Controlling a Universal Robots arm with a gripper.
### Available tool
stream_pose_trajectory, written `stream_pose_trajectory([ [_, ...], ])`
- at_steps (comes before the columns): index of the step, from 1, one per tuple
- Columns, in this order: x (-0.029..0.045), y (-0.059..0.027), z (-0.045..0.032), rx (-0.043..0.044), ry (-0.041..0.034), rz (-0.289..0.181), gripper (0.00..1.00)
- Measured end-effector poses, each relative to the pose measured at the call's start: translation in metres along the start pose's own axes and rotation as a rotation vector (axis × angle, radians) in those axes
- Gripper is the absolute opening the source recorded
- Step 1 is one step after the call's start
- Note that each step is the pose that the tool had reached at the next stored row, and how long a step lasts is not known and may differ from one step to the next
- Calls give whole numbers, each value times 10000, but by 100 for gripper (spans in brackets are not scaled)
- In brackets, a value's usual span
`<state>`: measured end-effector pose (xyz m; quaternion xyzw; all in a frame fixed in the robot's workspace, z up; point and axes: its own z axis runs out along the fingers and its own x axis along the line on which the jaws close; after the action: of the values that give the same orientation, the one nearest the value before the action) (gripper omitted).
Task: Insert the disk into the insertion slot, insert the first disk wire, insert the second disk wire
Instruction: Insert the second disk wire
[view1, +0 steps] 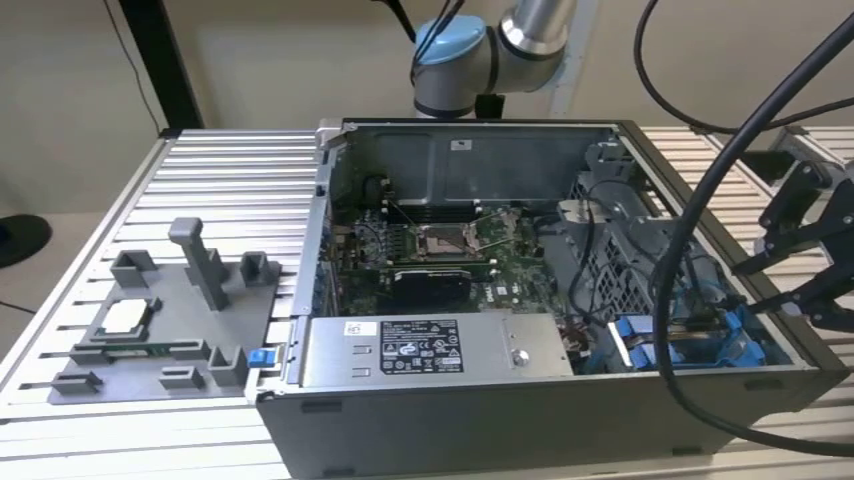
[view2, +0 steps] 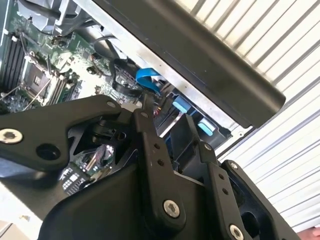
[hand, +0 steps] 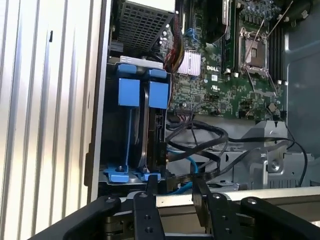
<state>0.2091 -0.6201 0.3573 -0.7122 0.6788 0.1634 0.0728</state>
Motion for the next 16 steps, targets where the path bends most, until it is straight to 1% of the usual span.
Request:
stream_pose_trajectory([
  [1, 6, -6, 16, -3, 3, -7, 100],
  [5, 45, -74, 56, -41, 2, -24, 100],
  [6, 52, -85, 62, -56, -3, -28, 100],
  [7, 57, -90, 66, -90, -22, -23, 100],
  [8, 59, -91, 67, -164, -42, 1, 100],
  [10, 60, -91, 66, -470, -83, 104, 100],
  [11, 62, -92, 66, -598, -101, 147, 100],
  [12, 67, -94, 69, -648, -120, 155, 100],
  [14, 81, -105, 80, -672, -165, 143, 100],
  [16, 94, -117, 91, -679, -237, 133, 100],
])
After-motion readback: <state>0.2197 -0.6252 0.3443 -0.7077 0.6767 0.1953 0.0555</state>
